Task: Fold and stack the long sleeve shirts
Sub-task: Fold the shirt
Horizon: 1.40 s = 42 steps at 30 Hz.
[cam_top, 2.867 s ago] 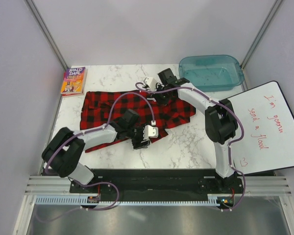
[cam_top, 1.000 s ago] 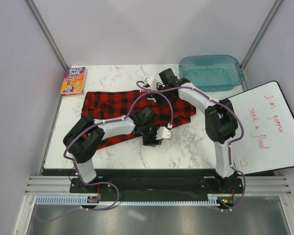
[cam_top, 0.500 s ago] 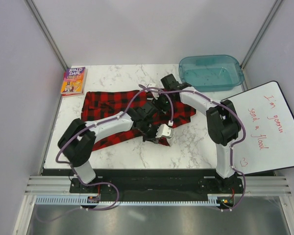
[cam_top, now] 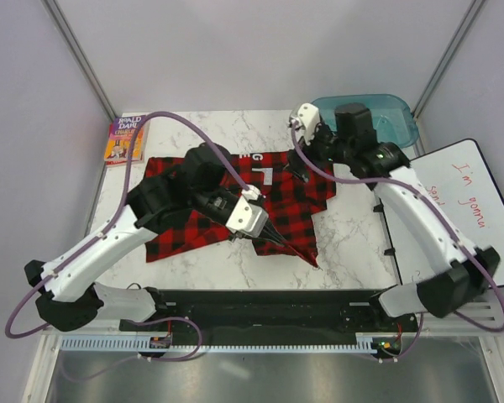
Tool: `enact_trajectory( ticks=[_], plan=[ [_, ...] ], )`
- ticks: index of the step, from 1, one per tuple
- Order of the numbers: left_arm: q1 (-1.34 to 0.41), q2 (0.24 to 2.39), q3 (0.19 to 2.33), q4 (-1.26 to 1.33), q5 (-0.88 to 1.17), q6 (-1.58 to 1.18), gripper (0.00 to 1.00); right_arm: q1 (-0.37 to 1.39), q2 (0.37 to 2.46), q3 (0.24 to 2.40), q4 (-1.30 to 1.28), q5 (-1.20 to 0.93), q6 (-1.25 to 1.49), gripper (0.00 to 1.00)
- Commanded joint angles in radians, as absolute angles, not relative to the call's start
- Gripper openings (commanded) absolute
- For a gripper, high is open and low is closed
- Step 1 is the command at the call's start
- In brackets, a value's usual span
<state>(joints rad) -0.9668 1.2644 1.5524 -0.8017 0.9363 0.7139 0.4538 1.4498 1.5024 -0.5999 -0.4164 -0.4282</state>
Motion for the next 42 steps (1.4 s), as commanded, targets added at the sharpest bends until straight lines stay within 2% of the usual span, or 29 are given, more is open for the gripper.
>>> enact_trajectory(
  ticks=[1,6,9,16,19,26,30,35,42],
  plan=[
    [-0.982,1.261,1.663,-0.779,1.035,0.508,0.02,0.449,1.241,1.448,-0.635,-0.408,-0.405,0.98],
    [-0.991,1.218,1.641,-0.657,0.973,0.358,0.02,0.449,1.005,1.384,-0.672,-0.388,-0.300,0.98],
    [-0.991,1.190,1.582,-0.624,0.840,0.315,0.02,0.449,0.909,1.382,-0.695,-0.423,-0.240,0.98],
    [-0.986,1.178,1.445,-0.517,0.389,0.270,0.02,0.451,0.813,1.339,-0.744,-0.544,-0.227,0.98],
    [-0.980,1.174,1.401,-0.448,0.335,0.268,0.02,0.449,0.818,1.328,-0.741,-0.587,-0.230,0.98],
    [-0.956,1.155,1.345,-0.341,0.305,0.250,0.02,0.449,0.819,1.299,-0.747,-0.652,-0.225,0.98],
    [-0.928,1.105,1.275,-0.267,0.373,0.229,0.02,0.449,0.796,1.247,-0.742,-0.678,-0.256,0.98],
    [-0.901,1.080,1.235,-0.209,0.417,0.187,0.02,0.451,0.842,1.166,-0.605,-0.709,-0.253,0.98],
    [-0.867,1.048,1.178,-0.132,0.509,0.153,0.02,0.530,0.919,1.166,-0.497,-0.692,-0.199,0.90]
  ],
)
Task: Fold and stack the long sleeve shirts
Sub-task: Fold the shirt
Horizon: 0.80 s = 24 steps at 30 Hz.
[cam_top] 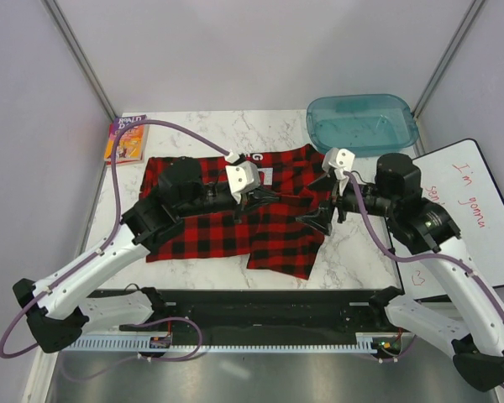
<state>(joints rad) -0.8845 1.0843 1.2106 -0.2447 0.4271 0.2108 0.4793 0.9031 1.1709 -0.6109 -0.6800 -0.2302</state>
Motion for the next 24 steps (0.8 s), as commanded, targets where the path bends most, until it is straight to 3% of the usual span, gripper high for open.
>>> enact_trajectory(
  ticks=[1,3,4,6,8,9,10,12,14,16,18,20,24],
  plan=[
    [-0.867,1.042,1.172,-0.120,0.508,0.144,0.02,0.544,0.928,1.166,-0.483,-0.686,-0.196,0.84],
    [-0.853,1.035,1.158,-0.107,0.500,0.124,0.02,0.587,0.939,1.170,-0.476,-0.661,-0.198,0.66],
    [-0.847,1.034,1.157,-0.106,0.502,0.115,0.02,0.600,0.954,1.183,-0.479,-0.654,-0.201,0.37],
    [-0.827,1.025,1.155,-0.109,0.491,0.112,0.02,0.617,0.968,1.198,-0.483,-0.632,-0.206,0.02],
    [-0.799,1.016,1.163,-0.142,0.477,0.112,0.15,0.617,0.974,1.210,-0.477,-0.568,-0.207,0.00],
    [-0.786,0.999,1.166,-0.168,0.459,0.115,0.26,0.618,0.974,1.215,-0.477,-0.539,-0.212,0.00],
    [-0.767,0.986,1.170,-0.205,0.448,0.132,0.48,0.618,0.977,1.226,-0.477,-0.487,-0.215,0.00],
    [-0.695,0.962,1.201,-0.424,0.411,0.197,0.62,0.618,0.982,1.241,-0.482,-0.447,-0.225,0.00],
    [-0.629,0.921,1.210,-0.623,0.373,0.415,0.64,0.617,0.988,1.261,-0.482,-0.405,-0.227,0.00],
    [-0.528,0.878,1.187,-0.913,0.423,0.656,0.60,0.618,1.006,1.285,-0.485,-0.393,-0.222,0.00],
    [-0.309,0.850,1.106,-1.132,0.516,0.824,0.60,0.618,1.022,1.299,-0.485,-0.388,-0.229,0.00],
    [-0.124,0.851,1.010,-1.253,0.534,1.073,0.56,0.618,1.049,1.328,-0.485,-0.385,-0.241,0.00],
    [0.087,0.903,0.841,-1.252,0.453,1.267,0.54,0.618,1.091,1.379,-0.483,-0.394,-0.279,0.00]
  ],
)
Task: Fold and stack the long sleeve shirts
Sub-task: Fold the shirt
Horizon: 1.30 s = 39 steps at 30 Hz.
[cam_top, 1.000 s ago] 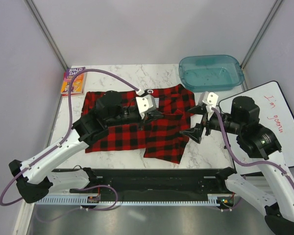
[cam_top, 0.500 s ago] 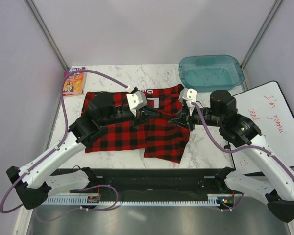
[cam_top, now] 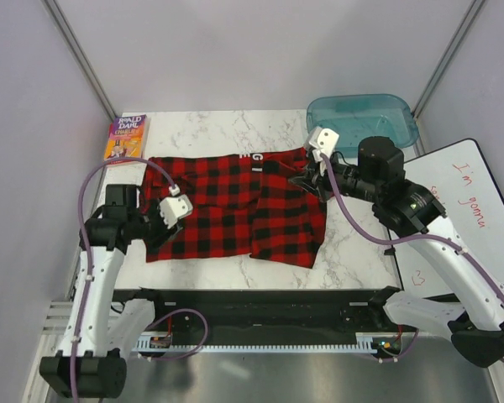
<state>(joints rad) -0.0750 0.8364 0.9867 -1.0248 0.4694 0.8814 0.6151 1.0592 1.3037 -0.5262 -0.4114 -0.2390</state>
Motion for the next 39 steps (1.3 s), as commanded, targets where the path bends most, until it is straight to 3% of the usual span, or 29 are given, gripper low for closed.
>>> enact_trajectory(
  ticks=[1,8,22,23,27,30,39],
  plan=[
    [0.113,0.914,0.812,-1.174,0.431,1.287,0.55,0.618,1.106,1.397,-0.488,-0.399,-0.291,0.00],
    [0.166,1.028,0.681,-0.927,0.350,1.365,0.54,0.617,1.157,1.469,-0.517,-0.394,-0.357,0.00],
    [0.167,1.201,0.548,-0.758,0.292,1.512,0.52,0.617,1.190,1.519,-0.520,-0.347,-0.394,0.00],
    [0.169,1.215,0.542,-0.750,0.281,1.517,0.50,0.617,1.190,1.520,-0.522,-0.347,-0.394,0.00],
    [0.167,1.206,0.552,-0.782,0.299,1.526,0.16,0.617,1.183,1.539,-0.528,-0.344,-0.402,0.00],
    [0.172,1.155,0.587,-0.879,0.328,1.526,0.02,0.617,1.177,1.565,-0.535,-0.347,-0.413,0.00],
    [0.221,1.216,0.898,-1.040,0.449,1.436,0.02,0.617,1.299,1.707,-0.512,-0.389,-0.581,0.00]
  ],
)
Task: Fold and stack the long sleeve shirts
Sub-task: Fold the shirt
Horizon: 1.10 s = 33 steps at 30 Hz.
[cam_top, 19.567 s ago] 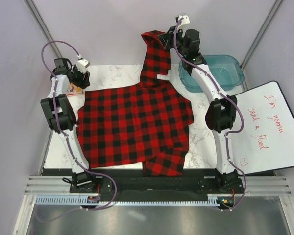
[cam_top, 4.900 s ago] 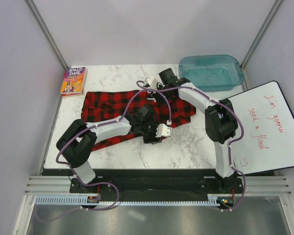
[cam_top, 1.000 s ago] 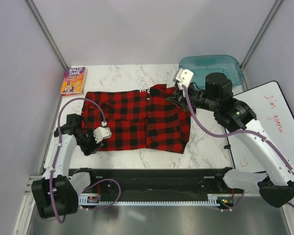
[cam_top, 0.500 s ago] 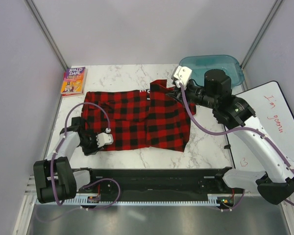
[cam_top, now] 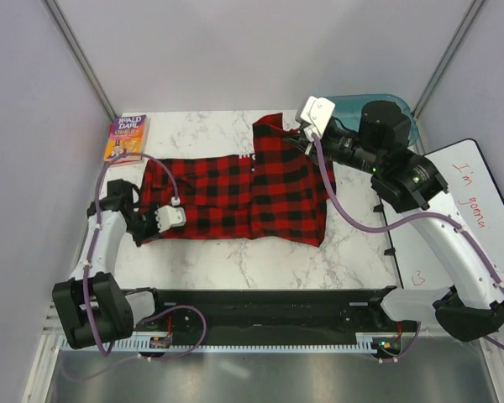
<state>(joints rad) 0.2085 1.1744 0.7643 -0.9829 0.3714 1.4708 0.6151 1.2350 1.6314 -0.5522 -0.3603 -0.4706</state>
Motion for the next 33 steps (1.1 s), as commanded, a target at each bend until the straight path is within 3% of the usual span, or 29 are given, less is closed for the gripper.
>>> enact_trajectory(
  ticks=[1,19,33],
  plan=[
    [0.222,1.230,0.917,-1.037,0.462,1.427,0.02,0.617,1.316,1.719,-0.506,-0.405,-0.604,0.00],
    [0.219,1.535,1.140,-0.830,0.471,1.183,0.02,0.517,1.868,2.255,-0.402,-0.626,-0.825,0.00],
    [0.221,1.643,1.172,-0.680,0.429,1.032,0.02,0.511,1.997,2.263,-0.112,-0.615,-0.801,0.00]
  ],
)
